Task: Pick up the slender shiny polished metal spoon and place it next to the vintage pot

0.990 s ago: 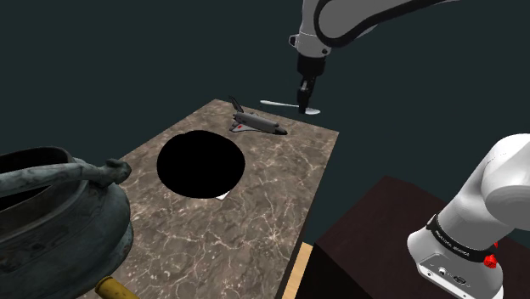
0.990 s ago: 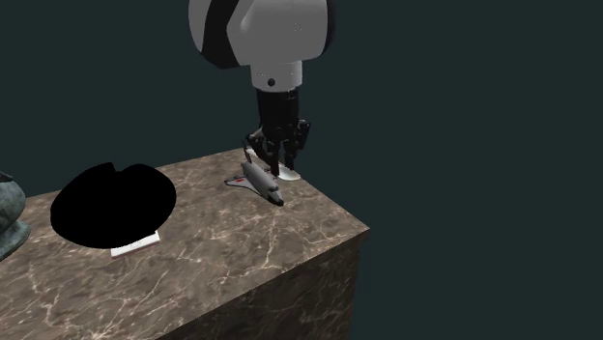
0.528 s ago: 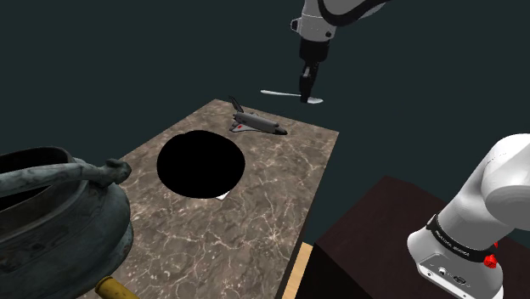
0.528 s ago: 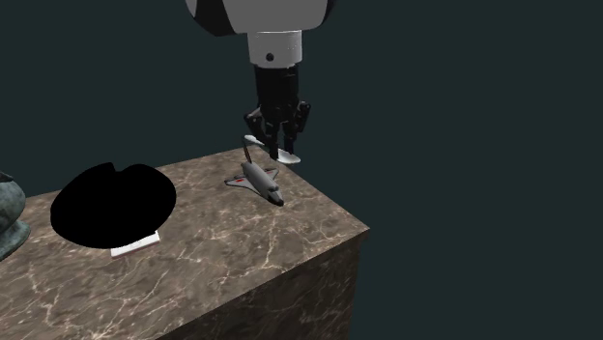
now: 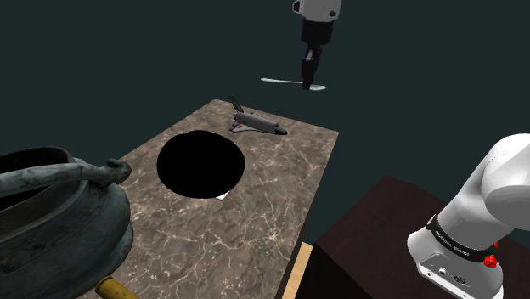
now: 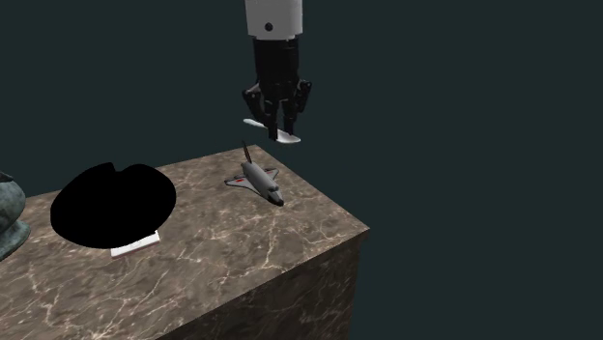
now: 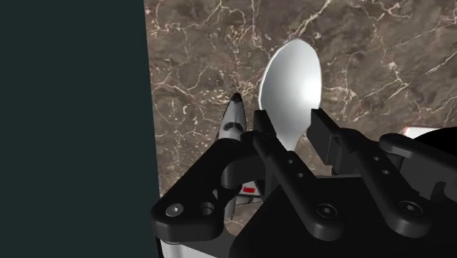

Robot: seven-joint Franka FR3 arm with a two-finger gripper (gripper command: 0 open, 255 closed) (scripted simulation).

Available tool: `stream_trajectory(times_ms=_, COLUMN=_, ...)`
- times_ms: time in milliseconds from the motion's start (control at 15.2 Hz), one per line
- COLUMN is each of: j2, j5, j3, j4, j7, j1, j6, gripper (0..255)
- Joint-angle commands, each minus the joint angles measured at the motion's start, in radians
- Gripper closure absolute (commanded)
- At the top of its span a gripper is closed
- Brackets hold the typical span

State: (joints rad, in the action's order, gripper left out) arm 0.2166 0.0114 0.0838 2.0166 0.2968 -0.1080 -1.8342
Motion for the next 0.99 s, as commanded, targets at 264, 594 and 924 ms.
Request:
stream_trajectory(times_ms=264, j2=-0.004, j5=0.0, j3=0.0, j4=-0.085, j7=0.001, j1=0.0, j6=0.082, gripper=255)
stream_trajectory(times_ms=594, j2=-0.012, j5=0.001, j3=0.0, j4=-0.161, j7=0.002, j1=0.001, j6=0.15, gripper=255)
stream_trajectory(times_ms=924, j2=-0.025, j5=0.002, j3=0.0, j4=-0.243, j7=0.003, j1=0.001, j6=0.218, gripper=255)
